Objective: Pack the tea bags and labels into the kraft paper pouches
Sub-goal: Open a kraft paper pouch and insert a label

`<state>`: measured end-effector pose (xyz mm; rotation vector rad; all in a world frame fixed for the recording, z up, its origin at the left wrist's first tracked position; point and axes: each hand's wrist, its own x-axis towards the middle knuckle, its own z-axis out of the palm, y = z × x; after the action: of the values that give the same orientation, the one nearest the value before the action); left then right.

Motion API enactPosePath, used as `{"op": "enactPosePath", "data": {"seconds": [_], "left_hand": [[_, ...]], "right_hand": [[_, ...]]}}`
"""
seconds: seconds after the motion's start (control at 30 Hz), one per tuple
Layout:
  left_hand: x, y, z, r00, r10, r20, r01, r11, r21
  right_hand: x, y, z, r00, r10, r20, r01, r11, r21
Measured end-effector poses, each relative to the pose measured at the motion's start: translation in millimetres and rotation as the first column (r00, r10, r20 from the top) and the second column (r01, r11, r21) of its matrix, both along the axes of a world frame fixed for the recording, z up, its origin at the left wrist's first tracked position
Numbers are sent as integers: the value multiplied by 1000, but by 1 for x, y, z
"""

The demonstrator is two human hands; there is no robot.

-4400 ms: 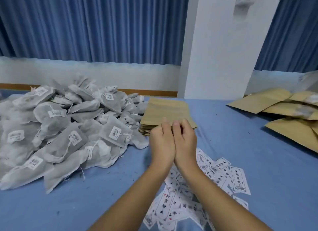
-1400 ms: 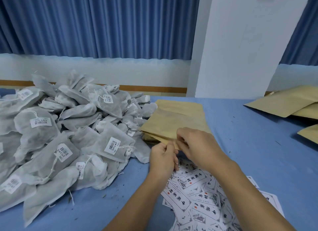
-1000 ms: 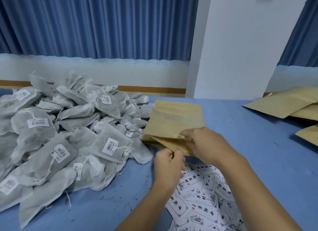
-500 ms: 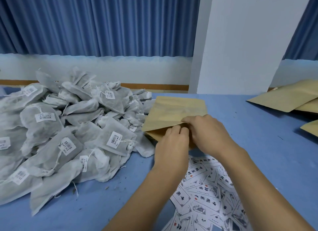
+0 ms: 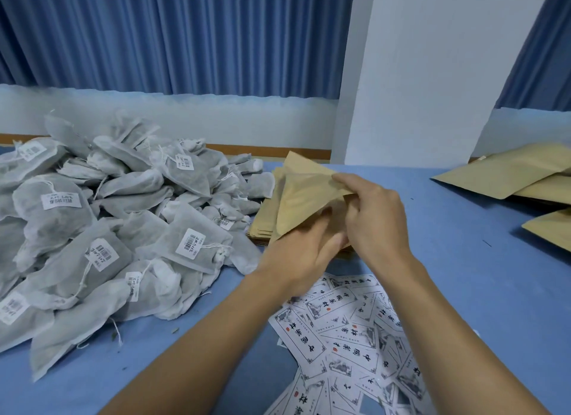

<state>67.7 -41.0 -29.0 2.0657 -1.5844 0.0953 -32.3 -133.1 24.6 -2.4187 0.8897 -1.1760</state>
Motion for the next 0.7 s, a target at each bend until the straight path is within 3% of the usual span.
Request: {"op": "enactPosePath", "data": {"seconds": [0.17,0.27,0.33,0.47,0.7], "left_hand": [[-6,27,-17,955,-249,163,262,963,-67],[-3,41,-25,932,-304,197,331,936,-123],[-2,43,-28,911,-323,257,343,939,-35],[0,42,-30,914,-328,238,314,945,97],[-11,41,-30,961,-228,157,207,968,140]], "right_hand": [[3,-7,-1,1000,-24,-15,25,999,31],[5,-6,-4,996,-20,-92,24,999,39],[6,-3,-5,993,-16,-120,20,999,33],[8,2,-7,983,-31,-183,30,1000,-9],[11,3,-10,968,-34,-248,30,999,-21]]}}
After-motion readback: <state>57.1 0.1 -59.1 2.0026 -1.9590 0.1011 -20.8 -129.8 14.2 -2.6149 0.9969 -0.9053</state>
